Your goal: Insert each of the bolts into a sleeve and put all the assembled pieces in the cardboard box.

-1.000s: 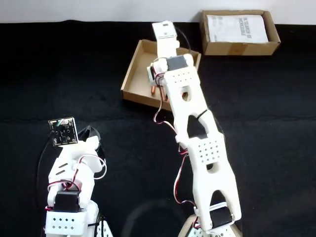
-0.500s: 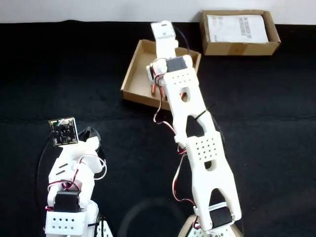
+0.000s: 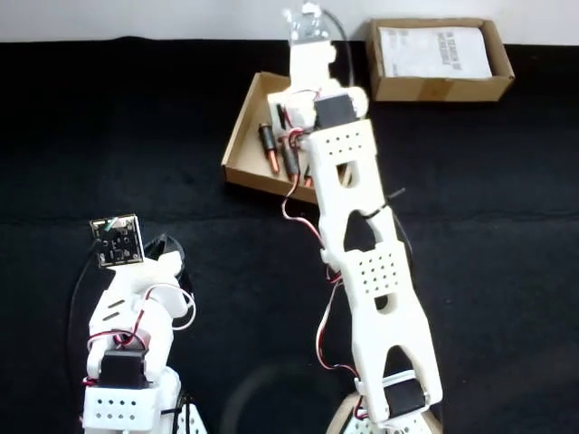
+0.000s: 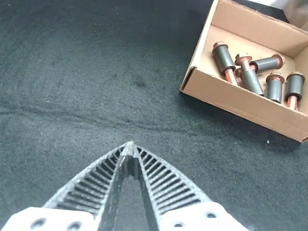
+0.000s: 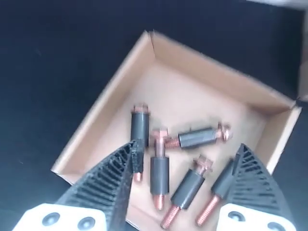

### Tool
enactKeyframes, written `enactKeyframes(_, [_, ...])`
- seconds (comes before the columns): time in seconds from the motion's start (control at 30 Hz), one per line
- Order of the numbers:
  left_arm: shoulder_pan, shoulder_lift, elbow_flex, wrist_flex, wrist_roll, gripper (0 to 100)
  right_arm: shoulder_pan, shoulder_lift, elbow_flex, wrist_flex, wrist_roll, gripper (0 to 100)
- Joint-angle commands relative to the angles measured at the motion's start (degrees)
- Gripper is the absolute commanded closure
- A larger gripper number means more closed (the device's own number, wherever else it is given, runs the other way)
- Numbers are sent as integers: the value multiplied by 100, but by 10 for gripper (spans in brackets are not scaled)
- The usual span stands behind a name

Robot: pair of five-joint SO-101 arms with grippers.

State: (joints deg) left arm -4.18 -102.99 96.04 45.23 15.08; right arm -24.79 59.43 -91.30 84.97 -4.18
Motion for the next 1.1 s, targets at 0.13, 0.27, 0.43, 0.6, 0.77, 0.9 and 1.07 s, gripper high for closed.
enactKeyframes(0.13, [-13, -4, 110, 9, 0, 991, -4, -778, -1059, 796, 26, 737])
enactKeyframes(0.27, [-13, -4, 110, 9, 0, 991, -13, -1420, -1059, 1305, 26, 838])
enactKeyframes(0.43, [-4, 4, 110, 9, 0, 991, 13, -2018, -1042, 1613, 18, 995])
enactKeyframes(0.6, [-4, 4, 110, 9, 0, 991, 215, -2615, -1042, 1613, 18, 991])
enactKeyframes(0.77, [119, 13, 110, 70, 0, 991, 268, -3451, -1024, 1613, 18, 991])
enactKeyframes(0.9, [119, 13, 110, 88, 0, 991, 268, -4251, -1007, 1613, 44, 992])
enactKeyframes(1.07, [119, 13, 110, 88, 0, 991, 268, -5385, -198, 1613, 53, 992])
